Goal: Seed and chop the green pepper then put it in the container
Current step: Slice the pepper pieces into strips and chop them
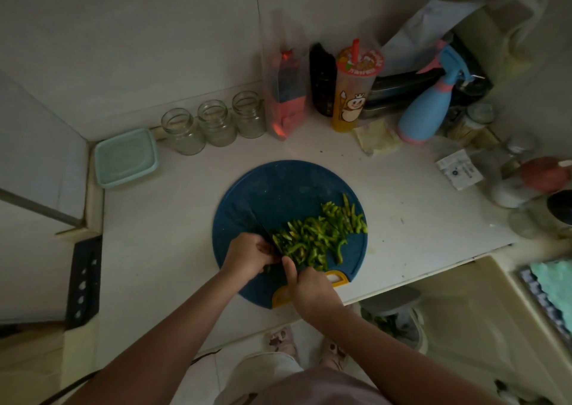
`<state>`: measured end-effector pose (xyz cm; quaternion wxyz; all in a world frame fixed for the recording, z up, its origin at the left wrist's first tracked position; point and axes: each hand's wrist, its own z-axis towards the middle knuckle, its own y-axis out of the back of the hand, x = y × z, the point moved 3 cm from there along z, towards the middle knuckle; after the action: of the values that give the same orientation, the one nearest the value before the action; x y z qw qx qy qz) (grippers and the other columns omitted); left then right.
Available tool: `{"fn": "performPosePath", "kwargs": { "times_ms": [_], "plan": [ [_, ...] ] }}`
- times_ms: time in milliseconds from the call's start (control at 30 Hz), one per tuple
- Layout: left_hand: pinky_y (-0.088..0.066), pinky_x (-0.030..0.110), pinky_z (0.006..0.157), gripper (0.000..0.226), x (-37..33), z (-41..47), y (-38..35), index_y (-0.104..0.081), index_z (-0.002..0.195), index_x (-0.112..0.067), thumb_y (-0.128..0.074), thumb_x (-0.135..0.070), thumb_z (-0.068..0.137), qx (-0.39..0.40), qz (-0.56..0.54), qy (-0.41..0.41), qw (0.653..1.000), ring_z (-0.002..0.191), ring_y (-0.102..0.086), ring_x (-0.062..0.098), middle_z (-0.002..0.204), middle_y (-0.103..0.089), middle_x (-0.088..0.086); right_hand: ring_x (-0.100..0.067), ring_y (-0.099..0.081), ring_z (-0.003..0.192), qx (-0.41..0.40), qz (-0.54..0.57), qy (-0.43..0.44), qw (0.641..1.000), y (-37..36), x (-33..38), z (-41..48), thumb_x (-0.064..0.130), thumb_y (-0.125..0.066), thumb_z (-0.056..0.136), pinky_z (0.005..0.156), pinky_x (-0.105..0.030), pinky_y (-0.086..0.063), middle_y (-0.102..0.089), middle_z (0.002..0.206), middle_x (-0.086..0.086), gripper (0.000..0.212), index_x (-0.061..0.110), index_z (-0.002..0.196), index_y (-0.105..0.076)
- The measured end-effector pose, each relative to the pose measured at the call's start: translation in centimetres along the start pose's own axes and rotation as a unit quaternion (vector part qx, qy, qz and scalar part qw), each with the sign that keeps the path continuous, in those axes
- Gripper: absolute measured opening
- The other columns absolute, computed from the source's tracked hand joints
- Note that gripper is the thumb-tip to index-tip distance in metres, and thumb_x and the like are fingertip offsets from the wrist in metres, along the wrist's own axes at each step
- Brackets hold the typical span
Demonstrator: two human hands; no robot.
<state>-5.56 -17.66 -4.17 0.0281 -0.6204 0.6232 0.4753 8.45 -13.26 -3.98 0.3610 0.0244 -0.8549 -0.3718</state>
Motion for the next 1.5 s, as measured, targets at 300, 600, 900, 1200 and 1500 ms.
{"fn": "performPosePath", "kwargs": {
  "times_ms": [300,600,900,1200,1500],
  "plan": [
    [-0.045,0.015,0.047,0.013,0.5,0.3,0.0,-0.067,0.069,-0.018,-0.076,-0.023,0.076,0.043,0.005,0.009,0.999,0.054,-0.057,0.007,0.056,-0.060,-0.007,-0.027,-0.055,0.087,0.042,0.111,-0.107,0.987,0.6,0.0,1.1,0.029,-0.023,0.103,0.069,-0.037,-0.040,-0.054,0.101,-0.023,0.049,0.001,0.143,-0.030],
    [-0.048,0.014,0.045,0.026,2.0,1.1,2.0,-0.066,0.066,-0.009,-0.080,-0.031,0.072,0.000,-0.018,0.090,0.996,0.048,-0.058,0.008,0.057,-0.064,0.001,-0.021,-0.049,0.054,0.103,0.128,-0.092,0.982,1.8,0.1,1.6,0.061,-0.028,0.094,0.044,-0.019,-0.040,-0.049,0.066,-0.012,0.057,0.016,0.063,-0.043],
    [-0.046,0.014,0.045,0.028,1.9,1.3,2.0,-0.064,0.073,-0.005,-0.077,-0.030,0.075,0.062,-0.072,0.158,0.983,0.051,-0.058,0.009,0.065,-0.064,0.003,-0.018,-0.043,0.058,0.117,0.084,-0.012,0.990,2.6,1.2,0.1,0.053,-0.029,0.098,0.063,-0.034,-0.039,-0.041,0.061,-0.002,0.043,0.030,0.061,-0.034],
    [-0.047,0.013,0.046,0.027,1.9,1.8,2.3,-0.065,0.071,-0.009,-0.078,-0.032,0.074,0.083,-0.063,0.150,0.983,0.048,-0.057,0.007,0.064,-0.064,0.002,-0.017,-0.041,0.056,0.114,0.007,0.045,0.992,3.9,1.6,0.9,0.051,-0.029,0.099,0.068,-0.028,-0.033,-0.038,0.053,-0.005,0.058,0.016,0.052,-0.033],
    [-0.044,0.012,0.044,0.025,1.7,1.9,2.3,-0.061,0.070,-0.008,-0.077,-0.028,0.076,0.102,-0.062,0.150,0.982,0.049,-0.055,0.008,0.063,-0.062,0.002,-0.020,-0.048,0.060,0.091,-0.019,0.055,0.994,2.9,1.0,2.2,0.058,-0.028,0.096,0.070,-0.031,-0.039,-0.042,0.052,-0.004,0.065,0.014,0.049,-0.038]
  ]
}}
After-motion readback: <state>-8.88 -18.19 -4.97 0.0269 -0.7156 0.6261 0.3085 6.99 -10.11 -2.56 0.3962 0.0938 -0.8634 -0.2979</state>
